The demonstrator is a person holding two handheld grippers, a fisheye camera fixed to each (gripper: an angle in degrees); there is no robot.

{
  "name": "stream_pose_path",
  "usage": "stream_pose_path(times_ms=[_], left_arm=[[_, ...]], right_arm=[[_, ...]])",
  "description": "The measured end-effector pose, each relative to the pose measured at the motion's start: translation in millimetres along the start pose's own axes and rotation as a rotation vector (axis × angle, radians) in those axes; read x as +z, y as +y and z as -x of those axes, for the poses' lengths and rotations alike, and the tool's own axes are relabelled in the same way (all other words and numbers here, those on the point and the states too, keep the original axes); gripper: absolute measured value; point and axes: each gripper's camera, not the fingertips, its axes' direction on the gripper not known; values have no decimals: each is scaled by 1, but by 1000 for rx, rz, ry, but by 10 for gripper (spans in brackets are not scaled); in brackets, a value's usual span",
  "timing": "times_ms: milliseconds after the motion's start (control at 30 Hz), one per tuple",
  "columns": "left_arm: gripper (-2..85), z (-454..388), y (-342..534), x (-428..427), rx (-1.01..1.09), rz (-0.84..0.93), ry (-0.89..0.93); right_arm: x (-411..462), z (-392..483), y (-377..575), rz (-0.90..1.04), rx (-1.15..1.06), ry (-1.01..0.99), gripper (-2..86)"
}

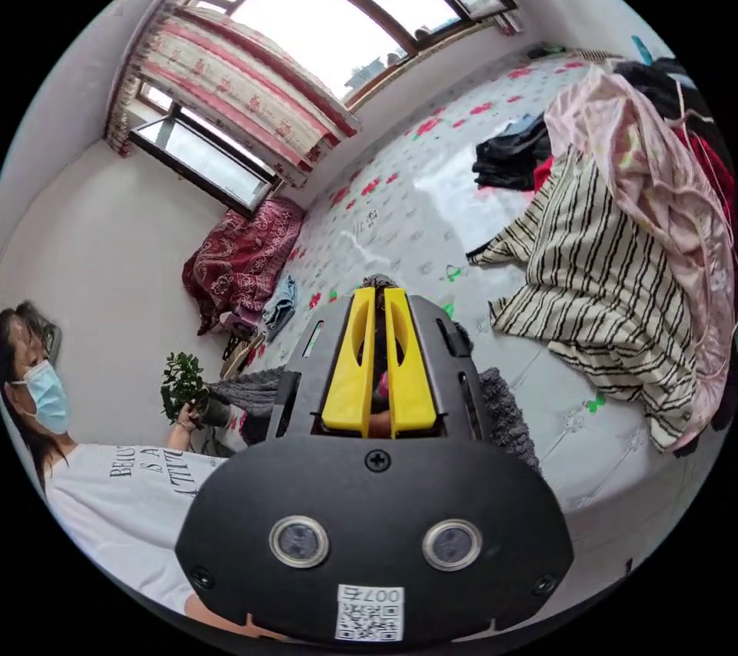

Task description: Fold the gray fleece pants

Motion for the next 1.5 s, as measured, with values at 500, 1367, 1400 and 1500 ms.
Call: stream_pose_path(times_ms=[500,1367,1400,1500], left_arm=[[-8,-24,113,99,-3,451,-63],[60,-94,99,58,-167,420,-143],[60,-98,97,62,-165,417,-134],[60,-121,92,85,-155,428,-69]], right_arm=[[-10,-144,198,265,383,112,-1],[0,-197,206,165,701,-176,54],[-2,-192,194,156,670,-159,47],[-23,-159,134,175,415,37,20]])
